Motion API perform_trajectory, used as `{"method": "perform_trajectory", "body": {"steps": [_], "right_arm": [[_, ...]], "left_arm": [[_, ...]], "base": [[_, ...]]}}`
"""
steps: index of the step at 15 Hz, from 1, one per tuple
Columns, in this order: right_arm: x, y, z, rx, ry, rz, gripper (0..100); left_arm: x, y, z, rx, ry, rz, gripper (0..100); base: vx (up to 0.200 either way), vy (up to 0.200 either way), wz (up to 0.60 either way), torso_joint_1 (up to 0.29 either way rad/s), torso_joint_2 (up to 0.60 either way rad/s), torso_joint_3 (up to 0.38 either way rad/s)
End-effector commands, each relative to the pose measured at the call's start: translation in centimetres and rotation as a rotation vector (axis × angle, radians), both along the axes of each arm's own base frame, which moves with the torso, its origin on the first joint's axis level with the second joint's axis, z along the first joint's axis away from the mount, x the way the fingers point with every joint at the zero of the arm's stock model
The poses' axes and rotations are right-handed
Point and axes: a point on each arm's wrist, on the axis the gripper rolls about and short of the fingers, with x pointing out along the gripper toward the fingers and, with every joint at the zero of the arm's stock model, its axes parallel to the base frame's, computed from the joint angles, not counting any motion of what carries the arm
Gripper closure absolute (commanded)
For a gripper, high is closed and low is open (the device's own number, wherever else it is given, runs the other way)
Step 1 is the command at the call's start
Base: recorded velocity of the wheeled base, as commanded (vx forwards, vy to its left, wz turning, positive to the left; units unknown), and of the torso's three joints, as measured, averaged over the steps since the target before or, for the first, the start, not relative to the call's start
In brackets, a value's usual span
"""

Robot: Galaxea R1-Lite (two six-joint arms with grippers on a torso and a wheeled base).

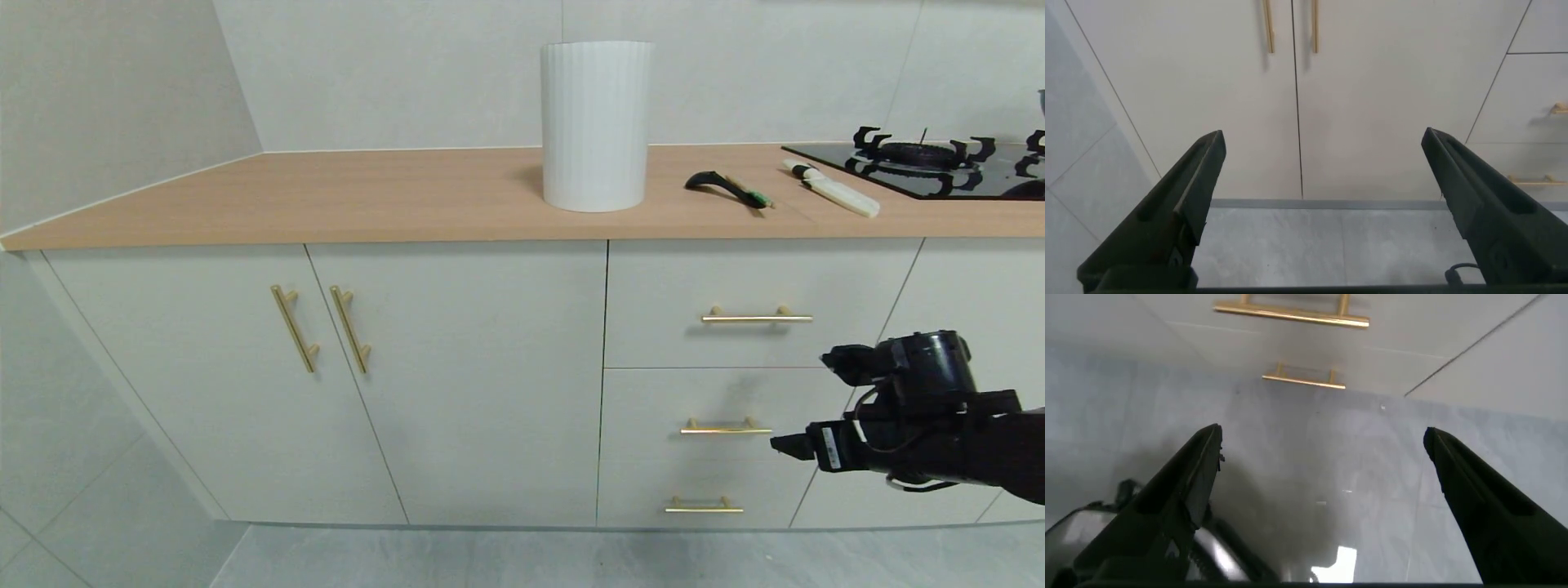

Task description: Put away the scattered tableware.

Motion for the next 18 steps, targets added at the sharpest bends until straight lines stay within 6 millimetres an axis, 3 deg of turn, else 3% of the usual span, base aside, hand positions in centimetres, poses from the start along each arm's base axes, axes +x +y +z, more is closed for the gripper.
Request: {"method": "perform_trajectory", "body": {"steps": [1, 3, 8, 18], "right_arm": [[3.8, 0.3, -5.1, -0.016, 0.022, -0.013, 0], [5.4, 0.6, -7.1, -0.031, -0.016, -0.028, 0], [7.4, 0.9, -10.7, -0.036, -0.036, -0.044, 0], [9.1, 0.9, -10.0, 0.011, -0.195, -0.140, 0]], "left_arm": [[0.0, 0.0, 0.0, 0.000, 0.003, 0.000, 0], [0.0, 0.0, 0.0, 0.000, 0.003, 0.000, 0], [0.0, 0.0, 0.0, 0.000, 0.001, 0.000, 0], [0.0, 0.0, 0.0, 0.000, 0.001, 0.000, 0]], "base": [[0.000, 0.000, 0.00, 0.000, 0.00, 0.000], [0.000, 0.000, 0.00, 0.000, 0.00, 0.000], [0.000, 0.000, 0.00, 0.000, 0.00, 0.000], [0.000, 0.000, 0.00, 0.000, 0.00, 0.000]]}}
